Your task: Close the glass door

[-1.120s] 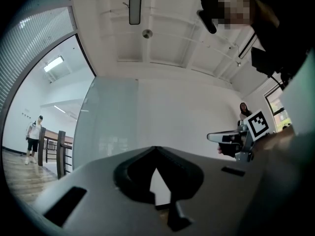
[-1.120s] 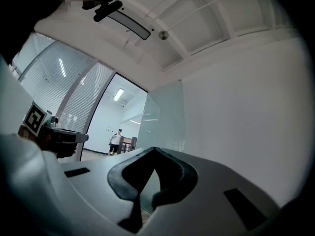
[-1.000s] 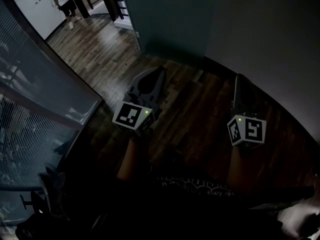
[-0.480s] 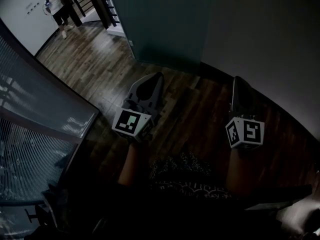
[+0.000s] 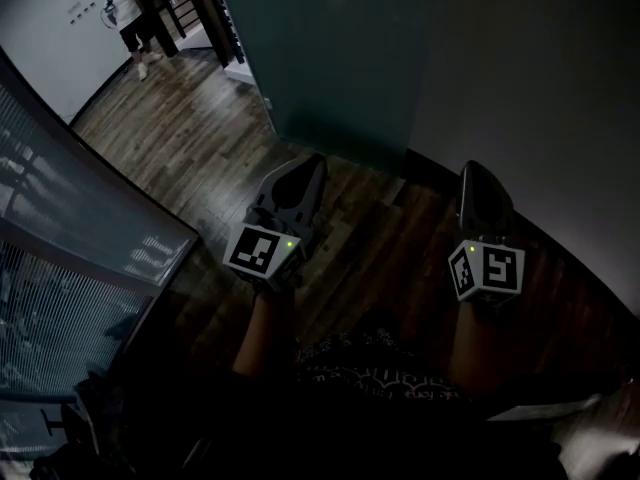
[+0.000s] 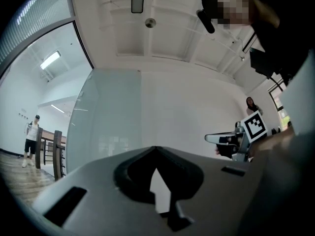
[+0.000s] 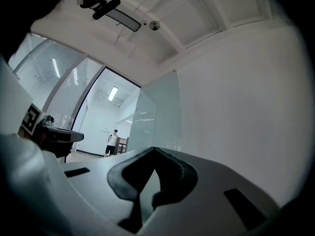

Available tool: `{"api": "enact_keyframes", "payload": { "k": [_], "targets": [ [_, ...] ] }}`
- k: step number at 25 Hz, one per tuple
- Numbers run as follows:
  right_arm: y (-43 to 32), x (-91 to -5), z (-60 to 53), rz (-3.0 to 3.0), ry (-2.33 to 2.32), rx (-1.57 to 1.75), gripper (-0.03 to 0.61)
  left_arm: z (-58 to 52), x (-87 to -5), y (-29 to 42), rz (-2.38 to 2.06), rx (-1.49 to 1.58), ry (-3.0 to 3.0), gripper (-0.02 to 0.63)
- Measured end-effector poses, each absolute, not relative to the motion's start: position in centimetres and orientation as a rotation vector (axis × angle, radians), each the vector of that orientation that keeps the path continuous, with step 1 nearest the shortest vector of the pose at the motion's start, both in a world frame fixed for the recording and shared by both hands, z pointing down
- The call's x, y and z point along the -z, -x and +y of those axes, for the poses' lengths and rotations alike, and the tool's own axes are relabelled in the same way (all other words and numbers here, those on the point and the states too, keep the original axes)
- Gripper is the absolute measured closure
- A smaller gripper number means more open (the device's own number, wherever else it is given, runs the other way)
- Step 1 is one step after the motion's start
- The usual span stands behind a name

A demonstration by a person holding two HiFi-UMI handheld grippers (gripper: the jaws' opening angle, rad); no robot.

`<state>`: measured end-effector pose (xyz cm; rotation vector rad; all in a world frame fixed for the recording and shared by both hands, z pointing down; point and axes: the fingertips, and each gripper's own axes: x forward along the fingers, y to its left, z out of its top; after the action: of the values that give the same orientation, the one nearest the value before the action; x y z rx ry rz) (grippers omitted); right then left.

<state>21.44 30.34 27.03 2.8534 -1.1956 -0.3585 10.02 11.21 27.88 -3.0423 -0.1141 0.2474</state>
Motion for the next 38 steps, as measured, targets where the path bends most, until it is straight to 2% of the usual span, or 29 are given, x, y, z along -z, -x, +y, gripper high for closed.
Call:
{"api": "enact_keyframes", "payload": {
  "k": [13, 21, 30, 38],
  "targets": [
    [-34.0, -27.1, 28.2, -1.308, -2.814, 0.349, 0.575, 10.6, -28.3, -21.3, -0.055, -0.241, 3.069, 0.612],
    [-38.0, -27.4, 24.7, -1.304, -2.821, 0.31, 0.575, 6.2, -28.7, -24.5, -0.039, -0.241, 3.104, 0.612],
    [-45.2, -28.7, 20.0, -1.201, -2.824, 0.283, 0.575, 1.2, -30.7, -33.5, -0.19, -0.202, 3.104, 0.612],
    [-50.4, -28.1, 16.4, -1.11, -2.862, 0.277, 0.575, -3.3, -28.4, -40.0, -0.225, -0.238, 3.068, 0.612]
  ]
}}
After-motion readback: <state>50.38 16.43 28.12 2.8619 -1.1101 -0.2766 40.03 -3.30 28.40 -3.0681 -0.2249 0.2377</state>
